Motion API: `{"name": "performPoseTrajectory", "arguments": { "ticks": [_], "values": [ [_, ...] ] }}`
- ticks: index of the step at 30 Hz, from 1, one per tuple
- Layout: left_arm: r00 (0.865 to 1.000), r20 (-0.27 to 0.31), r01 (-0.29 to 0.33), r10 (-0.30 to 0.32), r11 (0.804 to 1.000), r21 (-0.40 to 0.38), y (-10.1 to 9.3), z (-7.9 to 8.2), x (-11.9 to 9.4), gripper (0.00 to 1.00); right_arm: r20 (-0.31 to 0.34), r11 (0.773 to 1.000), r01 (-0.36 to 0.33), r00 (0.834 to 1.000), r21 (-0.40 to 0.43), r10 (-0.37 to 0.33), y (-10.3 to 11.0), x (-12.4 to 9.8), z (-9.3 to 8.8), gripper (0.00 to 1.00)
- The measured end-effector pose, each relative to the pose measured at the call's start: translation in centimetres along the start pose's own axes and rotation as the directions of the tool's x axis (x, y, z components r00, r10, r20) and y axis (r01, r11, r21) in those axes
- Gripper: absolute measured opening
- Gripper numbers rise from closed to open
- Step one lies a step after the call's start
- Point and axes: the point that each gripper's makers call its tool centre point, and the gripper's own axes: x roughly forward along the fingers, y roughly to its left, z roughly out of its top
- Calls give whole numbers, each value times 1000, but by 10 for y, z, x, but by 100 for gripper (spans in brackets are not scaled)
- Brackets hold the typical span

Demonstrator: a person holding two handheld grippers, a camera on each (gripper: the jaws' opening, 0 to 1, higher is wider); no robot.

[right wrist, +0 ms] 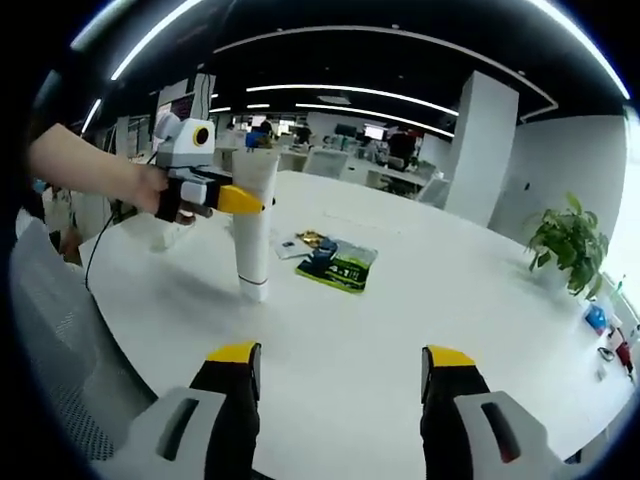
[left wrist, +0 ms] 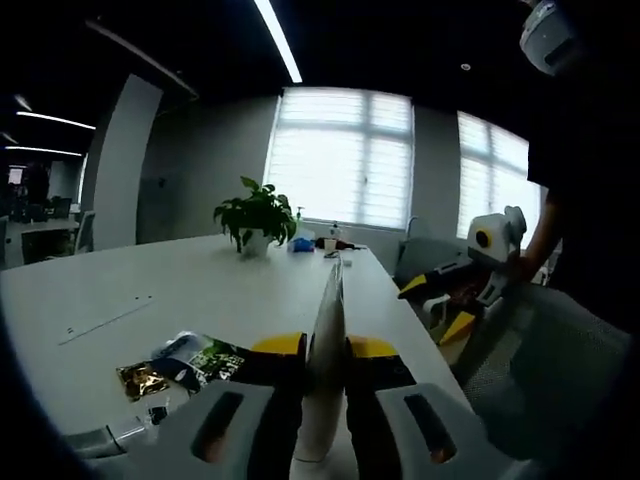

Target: Arrange the skincare products in the storage area until every visible bottle or jar stands upright without overlapping.

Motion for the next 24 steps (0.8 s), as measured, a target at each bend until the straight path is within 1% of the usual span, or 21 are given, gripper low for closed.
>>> {"name": "performPoseTrajectory", "arguments": {
  "ticks": [6, 9, 12, 18, 24],
  "values": [
    [1000, -3, 5, -5, 1000, -10, 1, -2, -2, 9, -3, 1000, -9, 1000, -6, 9, 2, 1, 0, 68],
    [1000, -1, 7, -7, 1000, -10, -1, 0, -2, 10, -7, 1000, -11, 1000, -3, 11, 2, 1, 0, 67],
    [1000, 4, 10, -10, 1000, -14, 0, 1, -3, 12, -14, 1000, -13, 1000, 0, 13, 2, 1, -2, 67],
    [1000, 0, 11, -11, 1000, -10, -3, 1, -3, 13, -17, 1000, -19, 1000, -4, 19, 3, 0, -2, 68],
    [1000, -6, 2, -2, 1000, -14, 1, 0, -5, 17, -17, 1000, -19, 1000, -3, 19, 3, 0, -2, 67]
  ]
}}
